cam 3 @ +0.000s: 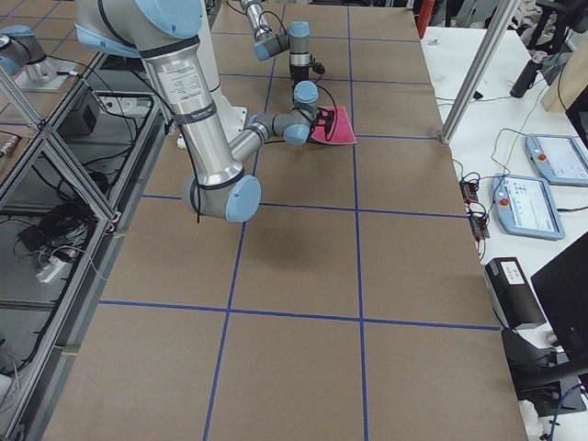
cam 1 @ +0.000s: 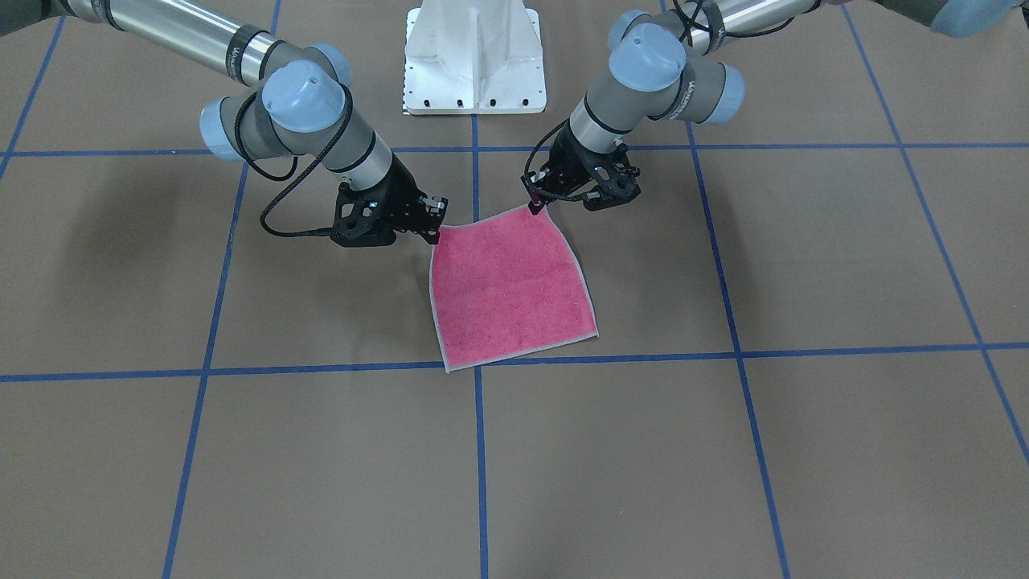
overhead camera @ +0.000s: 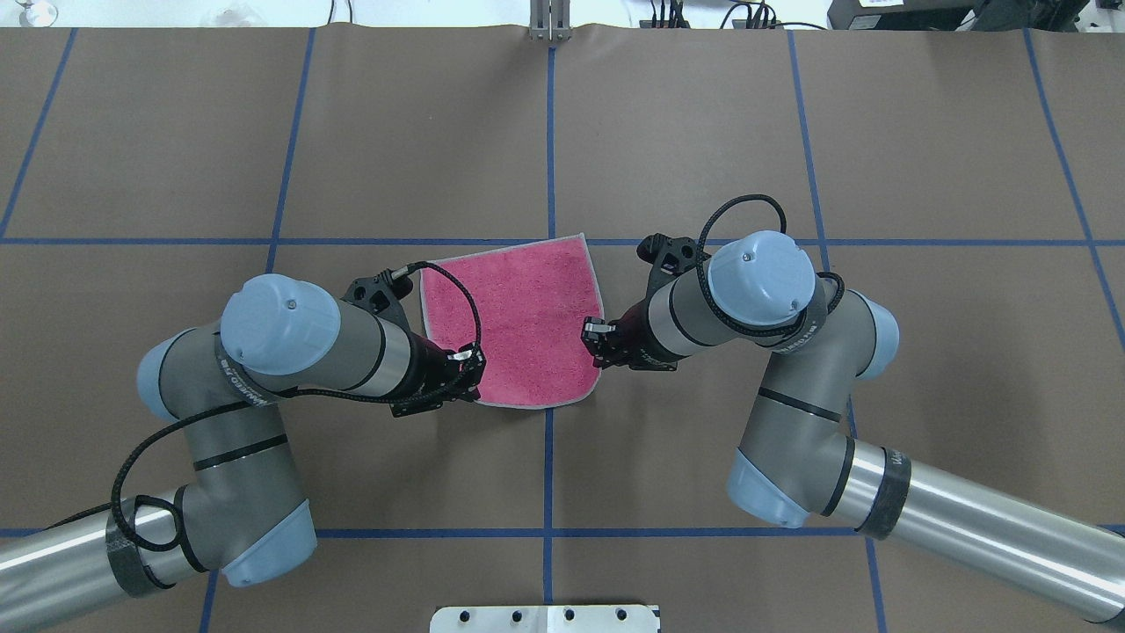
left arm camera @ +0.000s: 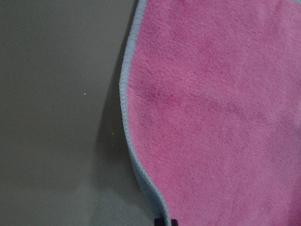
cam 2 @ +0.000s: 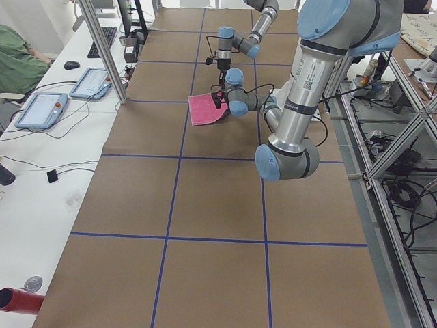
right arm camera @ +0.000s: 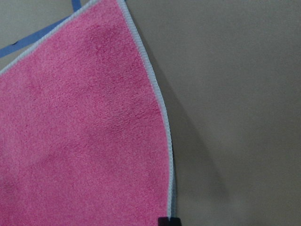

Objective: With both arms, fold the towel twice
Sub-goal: 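Lift both towel edges and fold them toward the robot, laying them down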

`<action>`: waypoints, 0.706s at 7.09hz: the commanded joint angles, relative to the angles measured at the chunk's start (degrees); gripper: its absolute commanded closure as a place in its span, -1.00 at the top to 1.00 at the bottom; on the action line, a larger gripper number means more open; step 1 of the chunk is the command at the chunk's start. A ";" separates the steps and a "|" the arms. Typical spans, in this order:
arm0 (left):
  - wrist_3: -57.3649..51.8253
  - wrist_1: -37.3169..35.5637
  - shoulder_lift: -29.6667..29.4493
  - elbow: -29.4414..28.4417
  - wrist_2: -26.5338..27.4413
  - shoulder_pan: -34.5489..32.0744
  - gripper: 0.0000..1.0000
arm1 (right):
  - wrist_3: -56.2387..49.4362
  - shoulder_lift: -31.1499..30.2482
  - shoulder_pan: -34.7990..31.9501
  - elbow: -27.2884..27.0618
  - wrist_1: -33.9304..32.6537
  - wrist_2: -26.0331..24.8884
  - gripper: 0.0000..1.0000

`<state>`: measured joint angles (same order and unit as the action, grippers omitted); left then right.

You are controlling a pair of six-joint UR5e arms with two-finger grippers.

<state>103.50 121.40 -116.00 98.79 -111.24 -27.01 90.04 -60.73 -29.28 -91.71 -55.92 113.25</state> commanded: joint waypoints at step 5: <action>-0.75 -0.47 -0.02 -0.35 -2.31 -6.82 -1.00 | 0.75 3.41 -4.38 2.30 3.28 -0.75 -1.00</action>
<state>102.85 121.04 -115.95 98.74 -113.60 -32.79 90.68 -58.97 -32.72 -90.96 -52.69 112.69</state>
